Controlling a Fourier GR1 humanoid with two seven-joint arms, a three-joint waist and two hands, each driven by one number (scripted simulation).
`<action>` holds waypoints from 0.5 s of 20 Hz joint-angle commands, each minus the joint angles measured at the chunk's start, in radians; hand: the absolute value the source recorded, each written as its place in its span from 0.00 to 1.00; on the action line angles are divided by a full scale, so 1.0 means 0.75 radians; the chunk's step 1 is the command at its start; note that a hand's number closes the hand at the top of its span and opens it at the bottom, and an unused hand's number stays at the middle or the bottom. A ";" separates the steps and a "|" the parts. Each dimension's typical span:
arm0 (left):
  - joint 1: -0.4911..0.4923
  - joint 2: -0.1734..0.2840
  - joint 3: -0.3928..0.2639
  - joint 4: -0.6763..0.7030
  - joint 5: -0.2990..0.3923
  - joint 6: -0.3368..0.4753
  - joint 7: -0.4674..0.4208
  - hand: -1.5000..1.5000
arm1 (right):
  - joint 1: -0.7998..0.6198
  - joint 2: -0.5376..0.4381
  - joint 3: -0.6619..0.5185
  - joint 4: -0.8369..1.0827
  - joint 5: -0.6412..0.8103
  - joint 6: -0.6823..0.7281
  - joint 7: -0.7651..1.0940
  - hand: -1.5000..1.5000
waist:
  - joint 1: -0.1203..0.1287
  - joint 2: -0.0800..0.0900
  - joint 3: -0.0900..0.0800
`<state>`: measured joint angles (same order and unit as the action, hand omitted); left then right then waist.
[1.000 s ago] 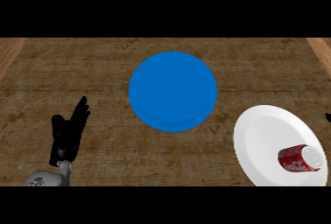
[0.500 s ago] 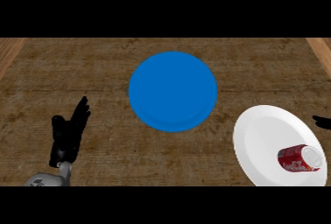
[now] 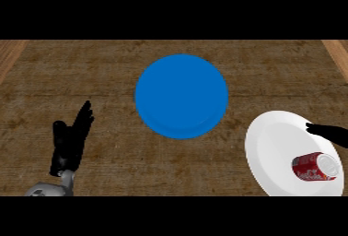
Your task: Pick the can from the plate and place it in the plate
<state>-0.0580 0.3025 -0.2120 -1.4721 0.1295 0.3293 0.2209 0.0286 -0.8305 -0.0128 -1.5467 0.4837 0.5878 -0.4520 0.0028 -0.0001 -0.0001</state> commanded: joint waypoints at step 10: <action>-0.038 -0.113 0.074 0.068 -0.097 -0.056 -0.009 0.50 | -0.013 0.066 -0.038 0.126 0.202 0.034 -0.158 0.00 | -0.009 0.000 0.000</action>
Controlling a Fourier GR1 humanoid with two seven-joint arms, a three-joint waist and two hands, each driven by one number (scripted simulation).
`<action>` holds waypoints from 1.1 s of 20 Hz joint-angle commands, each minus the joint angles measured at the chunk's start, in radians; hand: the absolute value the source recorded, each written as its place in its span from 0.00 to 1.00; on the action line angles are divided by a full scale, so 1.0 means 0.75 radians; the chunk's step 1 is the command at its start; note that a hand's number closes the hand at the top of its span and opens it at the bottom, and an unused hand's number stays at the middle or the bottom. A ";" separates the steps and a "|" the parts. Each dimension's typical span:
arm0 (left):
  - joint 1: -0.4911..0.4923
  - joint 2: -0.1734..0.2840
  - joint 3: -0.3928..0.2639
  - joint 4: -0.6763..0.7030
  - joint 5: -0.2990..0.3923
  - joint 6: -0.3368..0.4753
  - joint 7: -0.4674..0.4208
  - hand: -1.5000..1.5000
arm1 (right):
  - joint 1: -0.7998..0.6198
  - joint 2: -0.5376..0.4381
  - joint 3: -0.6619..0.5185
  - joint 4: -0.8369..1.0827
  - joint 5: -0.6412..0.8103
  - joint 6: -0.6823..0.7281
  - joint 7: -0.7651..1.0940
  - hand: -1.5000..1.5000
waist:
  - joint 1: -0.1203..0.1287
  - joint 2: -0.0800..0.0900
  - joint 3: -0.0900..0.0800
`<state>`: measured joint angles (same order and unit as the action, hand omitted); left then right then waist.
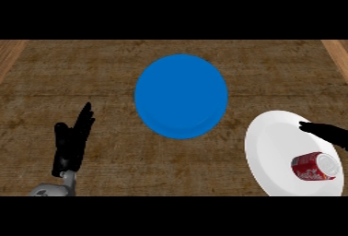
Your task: Pick the can from the plate and place it in the plate
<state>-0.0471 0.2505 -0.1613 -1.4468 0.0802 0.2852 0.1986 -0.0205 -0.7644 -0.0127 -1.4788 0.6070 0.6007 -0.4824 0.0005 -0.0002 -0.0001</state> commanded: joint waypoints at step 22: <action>0.046 -0.120 0.081 -0.083 -0.157 -0.077 0.086 0.50 | -0.007 0.179 -0.013 0.068 0.304 -0.155 -0.195 1.00 | -0.002 -0.001 0.000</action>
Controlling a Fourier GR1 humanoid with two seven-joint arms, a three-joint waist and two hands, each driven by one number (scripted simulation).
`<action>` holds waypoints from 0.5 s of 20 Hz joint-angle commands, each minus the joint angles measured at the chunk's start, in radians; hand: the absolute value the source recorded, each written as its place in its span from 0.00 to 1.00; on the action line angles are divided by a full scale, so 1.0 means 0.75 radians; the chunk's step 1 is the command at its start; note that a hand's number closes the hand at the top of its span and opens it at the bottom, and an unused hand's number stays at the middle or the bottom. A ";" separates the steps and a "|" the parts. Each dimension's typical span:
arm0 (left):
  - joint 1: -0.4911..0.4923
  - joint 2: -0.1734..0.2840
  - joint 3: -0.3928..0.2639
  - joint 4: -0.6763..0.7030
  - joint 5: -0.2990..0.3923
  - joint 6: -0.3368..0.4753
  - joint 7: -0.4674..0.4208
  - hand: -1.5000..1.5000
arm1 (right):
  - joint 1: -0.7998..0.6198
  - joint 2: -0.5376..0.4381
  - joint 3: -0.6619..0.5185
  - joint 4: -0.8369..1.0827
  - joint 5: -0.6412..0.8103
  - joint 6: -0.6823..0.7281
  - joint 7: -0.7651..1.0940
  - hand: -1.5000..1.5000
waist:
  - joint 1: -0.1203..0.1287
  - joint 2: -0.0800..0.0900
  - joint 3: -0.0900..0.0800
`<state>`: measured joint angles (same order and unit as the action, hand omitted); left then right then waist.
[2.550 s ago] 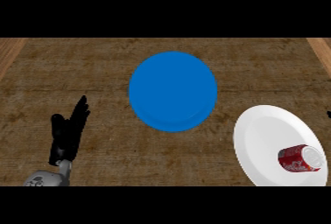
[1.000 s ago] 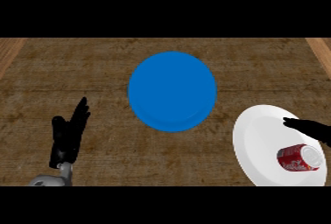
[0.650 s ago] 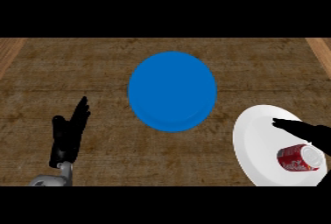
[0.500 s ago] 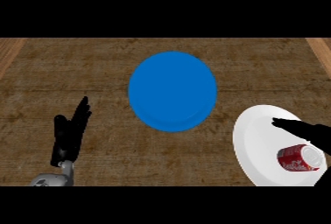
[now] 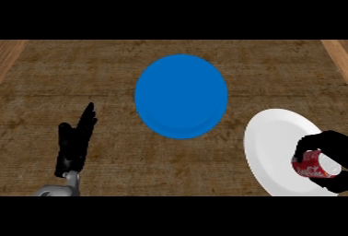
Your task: Pick the can from the plate and place it in the plate
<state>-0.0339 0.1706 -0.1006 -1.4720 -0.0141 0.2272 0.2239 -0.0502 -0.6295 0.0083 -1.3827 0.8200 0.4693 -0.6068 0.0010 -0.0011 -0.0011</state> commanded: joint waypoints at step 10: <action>-0.071 -0.013 -0.014 0.025 -0.009 -0.052 0.020 0.50 | -0.261 0.698 0.384 -0.244 0.243 -0.161 0.612 1.00 | 0.107 0.005 -0.006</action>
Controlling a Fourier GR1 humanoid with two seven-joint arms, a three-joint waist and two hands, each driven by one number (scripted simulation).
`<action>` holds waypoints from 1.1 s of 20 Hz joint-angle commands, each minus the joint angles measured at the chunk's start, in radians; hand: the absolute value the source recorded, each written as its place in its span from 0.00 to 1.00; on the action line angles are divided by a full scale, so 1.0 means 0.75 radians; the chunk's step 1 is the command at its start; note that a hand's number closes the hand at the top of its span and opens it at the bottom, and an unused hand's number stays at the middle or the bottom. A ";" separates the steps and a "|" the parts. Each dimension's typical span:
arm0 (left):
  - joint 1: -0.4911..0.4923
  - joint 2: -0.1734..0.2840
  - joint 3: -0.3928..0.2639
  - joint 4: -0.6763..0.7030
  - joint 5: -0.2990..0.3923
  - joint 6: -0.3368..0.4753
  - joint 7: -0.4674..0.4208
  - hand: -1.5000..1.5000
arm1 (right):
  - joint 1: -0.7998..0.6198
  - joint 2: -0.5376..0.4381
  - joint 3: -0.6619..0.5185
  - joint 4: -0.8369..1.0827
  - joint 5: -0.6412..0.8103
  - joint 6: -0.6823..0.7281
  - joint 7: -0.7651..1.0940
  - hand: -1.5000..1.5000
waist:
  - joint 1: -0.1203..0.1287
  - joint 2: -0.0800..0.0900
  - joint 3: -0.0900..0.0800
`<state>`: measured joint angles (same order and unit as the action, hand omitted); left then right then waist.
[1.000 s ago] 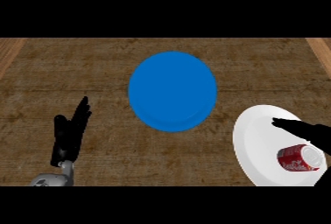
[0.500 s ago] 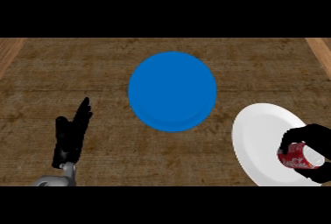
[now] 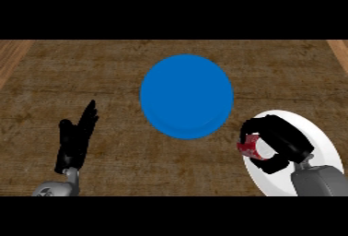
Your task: Pick the can from the plate and place it in the plate
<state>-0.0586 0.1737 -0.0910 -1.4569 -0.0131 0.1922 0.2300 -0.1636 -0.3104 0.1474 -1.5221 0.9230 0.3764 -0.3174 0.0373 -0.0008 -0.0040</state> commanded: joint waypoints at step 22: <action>0.132 0.005 0.005 -0.110 -0.006 -0.028 -0.030 0.50 | -0.908 0.414 0.676 0.305 -0.046 -0.904 1.490 1.00 | -0.014 0.002 0.005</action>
<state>-0.0329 0.1571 -0.0941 -1.4683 -0.0265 0.1901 0.2177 -0.8234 -0.0017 0.6240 -1.3873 0.9125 -0.2081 0.7592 0.0334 0.0007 -0.0008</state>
